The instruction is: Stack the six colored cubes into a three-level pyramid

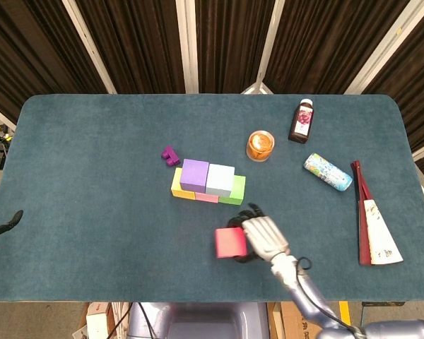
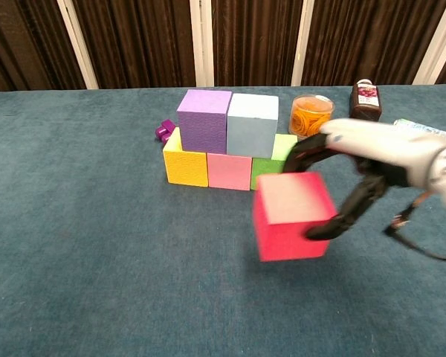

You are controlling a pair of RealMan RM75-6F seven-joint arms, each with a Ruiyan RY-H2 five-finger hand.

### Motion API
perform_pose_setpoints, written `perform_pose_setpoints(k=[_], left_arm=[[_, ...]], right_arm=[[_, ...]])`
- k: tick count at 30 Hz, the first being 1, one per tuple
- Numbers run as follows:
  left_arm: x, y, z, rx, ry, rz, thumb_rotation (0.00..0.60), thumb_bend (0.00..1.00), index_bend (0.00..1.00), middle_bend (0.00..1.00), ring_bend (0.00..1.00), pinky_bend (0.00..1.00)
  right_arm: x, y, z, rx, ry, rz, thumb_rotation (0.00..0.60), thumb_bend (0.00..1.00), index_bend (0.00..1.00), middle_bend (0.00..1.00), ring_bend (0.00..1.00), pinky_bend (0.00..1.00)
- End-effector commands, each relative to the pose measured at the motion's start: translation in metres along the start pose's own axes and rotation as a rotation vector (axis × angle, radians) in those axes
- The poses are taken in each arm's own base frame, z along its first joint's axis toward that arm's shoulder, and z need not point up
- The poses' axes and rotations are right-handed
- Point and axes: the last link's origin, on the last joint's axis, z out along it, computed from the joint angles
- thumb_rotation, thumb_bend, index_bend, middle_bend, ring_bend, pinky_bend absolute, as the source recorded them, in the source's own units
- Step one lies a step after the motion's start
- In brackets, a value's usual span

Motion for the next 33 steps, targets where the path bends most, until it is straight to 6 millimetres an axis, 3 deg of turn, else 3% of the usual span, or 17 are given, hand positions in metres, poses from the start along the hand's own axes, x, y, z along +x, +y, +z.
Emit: perform_pose_setpoints(k=[1,8,15,19,23,27,33], left_arm=[[0.001,0.001,-0.002,-0.005,0.003,0.004,0.600,0.27,0.10,0.04,0.00,0.00],[0.002,0.002,-0.004,-0.019,0.014,0.018,0.600,0.27,0.10,0.04,0.00,0.00],[0.001,0.001,-0.004,-0.032,0.010,0.080,0.600,0.27,0.10,0.04,0.00,0.00],[-0.001,-0.001,-0.003,-0.027,-0.008,0.126,0.600,0.27,0.10,0.03,0.00,0.00],[-0.003,-0.004,-0.002,-0.007,-0.038,0.180,0.600,0.27,0.10,0.03,0.00,0.00],[-0.003,-0.005,0.000,0.016,-0.036,0.206,0.600,0.27,0.10,0.03,0.00,0.00],[-0.003,-0.006,0.006,0.036,-0.006,0.199,0.600,0.27,0.10,0.03,0.00,0.00]], right_arm=[[0.024,0.027,-0.031,-0.095,0.075,0.024,0.600,0.19,0.42,0.41,0.20,0.00],[0.074,0.061,-0.067,-0.209,0.218,0.046,0.600,0.19,0.42,0.41,0.20,0.00],[0.133,0.064,-0.064,-0.228,0.319,0.008,0.600,0.19,0.42,0.41,0.20,0.00],[0.164,0.052,-0.042,-0.208,0.322,-0.022,0.600,0.19,0.41,0.41,0.20,0.00],[0.189,0.024,-0.011,-0.153,0.299,-0.046,0.600,0.19,0.41,0.41,0.20,0.00],[0.196,-0.008,0.022,-0.104,0.232,-0.049,0.600,0.19,0.42,0.41,0.20,0.00],[0.189,-0.057,0.072,-0.050,0.124,0.007,0.600,0.19,0.42,0.41,0.20,0.00]])
